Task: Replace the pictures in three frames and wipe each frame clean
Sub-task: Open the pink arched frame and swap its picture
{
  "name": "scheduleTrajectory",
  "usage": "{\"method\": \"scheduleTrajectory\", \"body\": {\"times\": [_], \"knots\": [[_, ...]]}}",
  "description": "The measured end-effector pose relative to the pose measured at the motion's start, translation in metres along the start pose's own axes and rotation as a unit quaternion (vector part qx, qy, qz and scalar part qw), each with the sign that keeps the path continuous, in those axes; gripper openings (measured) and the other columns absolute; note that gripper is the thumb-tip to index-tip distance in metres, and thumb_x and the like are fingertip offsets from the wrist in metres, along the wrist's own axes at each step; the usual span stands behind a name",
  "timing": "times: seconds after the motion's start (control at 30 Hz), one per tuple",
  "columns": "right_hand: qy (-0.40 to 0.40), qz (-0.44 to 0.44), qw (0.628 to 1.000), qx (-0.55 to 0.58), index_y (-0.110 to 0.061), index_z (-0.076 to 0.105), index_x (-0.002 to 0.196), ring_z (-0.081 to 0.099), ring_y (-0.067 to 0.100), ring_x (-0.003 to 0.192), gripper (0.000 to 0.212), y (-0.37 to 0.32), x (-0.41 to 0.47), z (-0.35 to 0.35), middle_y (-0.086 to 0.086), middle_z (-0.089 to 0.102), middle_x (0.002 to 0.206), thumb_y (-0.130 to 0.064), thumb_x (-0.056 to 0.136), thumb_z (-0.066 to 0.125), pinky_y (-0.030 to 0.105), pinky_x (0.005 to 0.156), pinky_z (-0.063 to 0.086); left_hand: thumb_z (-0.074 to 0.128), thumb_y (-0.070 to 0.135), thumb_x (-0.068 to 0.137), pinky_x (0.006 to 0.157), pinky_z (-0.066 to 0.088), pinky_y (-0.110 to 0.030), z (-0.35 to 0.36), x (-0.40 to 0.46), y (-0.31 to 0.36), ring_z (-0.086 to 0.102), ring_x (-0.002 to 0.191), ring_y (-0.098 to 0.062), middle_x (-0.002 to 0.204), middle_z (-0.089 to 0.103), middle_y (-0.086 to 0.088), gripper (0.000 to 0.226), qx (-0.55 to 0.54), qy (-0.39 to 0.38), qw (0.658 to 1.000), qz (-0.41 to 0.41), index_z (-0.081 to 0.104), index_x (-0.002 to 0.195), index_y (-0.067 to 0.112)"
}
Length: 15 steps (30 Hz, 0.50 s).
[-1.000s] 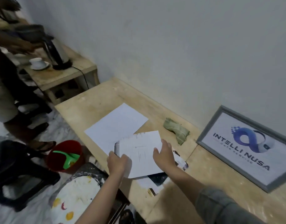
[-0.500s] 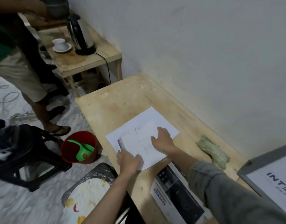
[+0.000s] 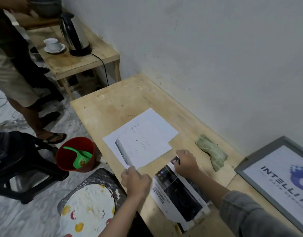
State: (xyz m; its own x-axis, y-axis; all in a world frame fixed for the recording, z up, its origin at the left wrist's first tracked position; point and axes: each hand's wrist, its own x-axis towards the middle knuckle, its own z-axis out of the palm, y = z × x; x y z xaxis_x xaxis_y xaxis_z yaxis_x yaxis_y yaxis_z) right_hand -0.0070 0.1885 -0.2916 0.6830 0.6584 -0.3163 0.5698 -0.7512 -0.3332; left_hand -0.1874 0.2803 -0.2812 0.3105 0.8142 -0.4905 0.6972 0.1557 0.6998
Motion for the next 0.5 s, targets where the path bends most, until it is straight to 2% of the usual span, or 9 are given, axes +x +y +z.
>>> {"method": "scheduleTrajectory", "body": {"times": [0.1, 0.17, 0.2, 0.3, 0.4, 0.5], "knots": [[0.016, 0.004, 1.000, -0.025, -0.010, 0.051, 0.123, 0.049, 0.033, 0.102, 0.062, 0.028, -0.032, 0.006, 0.015, 0.049, 0.123, -0.034, 0.074, 0.022, 0.041, 0.089, 0.038, 0.060, 0.015, 0.085, 0.102, 0.033, -0.035, 0.015, -0.029, -0.009, 0.029, 0.126, -0.033, 0.141, 0.025, -0.017, 0.045, 0.020, -0.016, 1.000, 0.007, 0.046, 0.126, 0.004], [0.019, 0.004, 0.999, -0.029, -0.009, 0.052, 0.121, 0.050, 0.035, 0.103, 0.064, 0.047, -0.053, 0.011, 0.017, 0.050, 0.125, -0.036, 0.072, 0.021, 0.043, 0.090, 0.039, 0.060, 0.016, 0.084, 0.099, 0.037, -0.036, 0.026, -0.053, -0.015, 0.035, 0.118, -0.031, 0.136, 0.035, -0.020, 0.037, 0.037, -0.027, 0.999, 0.015, 0.049, 0.116, 0.004], [0.025, 0.002, 0.999, -0.030, -0.008, 0.053, 0.121, 0.051, 0.036, 0.104, 0.061, 0.055, -0.064, 0.013, 0.017, 0.051, 0.127, -0.033, 0.073, 0.026, 0.045, 0.090, 0.039, 0.060, 0.017, 0.084, 0.103, 0.037, -0.038, 0.032, -0.065, -0.018, 0.036, 0.121, -0.032, 0.138, 0.034, -0.022, 0.041, 0.039, -0.033, 0.999, 0.013, 0.048, 0.121, 0.004], [0.038, -0.018, 0.999, -0.019, -0.008, 0.057, 0.121, 0.056, 0.039, 0.100, 0.055, 0.075, -0.092, 0.015, 0.020, 0.053, 0.127, -0.031, 0.075, 0.036, 0.048, 0.086, 0.040, 0.057, 0.019, 0.090, 0.112, 0.030, -0.040, 0.047, -0.093, -0.023, 0.027, 0.137, -0.035, 0.151, 0.017, -0.017, 0.064, 0.031, -0.050, 0.998, -0.003, 0.028, 0.145, 0.005], [0.000, -0.015, 0.999, -0.047, -0.018, 0.042, 0.132, 0.038, 0.032, 0.127, 0.053, 0.086, -0.110, 0.015, 0.010, 0.035, 0.145, -0.035, 0.082, 0.049, 0.053, 0.106, 0.025, 0.054, 0.019, 0.092, 0.111, 0.027, -0.038, 0.059, -0.106, -0.024, 0.025, 0.139, -0.034, 0.152, 0.017, -0.017, 0.066, 0.028, -0.041, 0.999, 0.012, 0.022, 0.147, 0.004], [-0.013, -0.023, 0.998, -0.063, -0.021, 0.029, 0.142, 0.019, 0.027, 0.140, 0.061, 0.098, -0.114, 0.021, 0.006, 0.016, 0.155, -0.042, 0.088, 0.048, 0.056, 0.111, 0.012, 0.055, 0.015, 0.091, 0.102, 0.036, -0.036, 0.066, -0.110, -0.016, 0.035, 0.130, -0.036, 0.147, 0.023, -0.017, 0.060, 0.010, -0.010, 1.000, -0.006, 0.029, 0.142, 0.001]]}}
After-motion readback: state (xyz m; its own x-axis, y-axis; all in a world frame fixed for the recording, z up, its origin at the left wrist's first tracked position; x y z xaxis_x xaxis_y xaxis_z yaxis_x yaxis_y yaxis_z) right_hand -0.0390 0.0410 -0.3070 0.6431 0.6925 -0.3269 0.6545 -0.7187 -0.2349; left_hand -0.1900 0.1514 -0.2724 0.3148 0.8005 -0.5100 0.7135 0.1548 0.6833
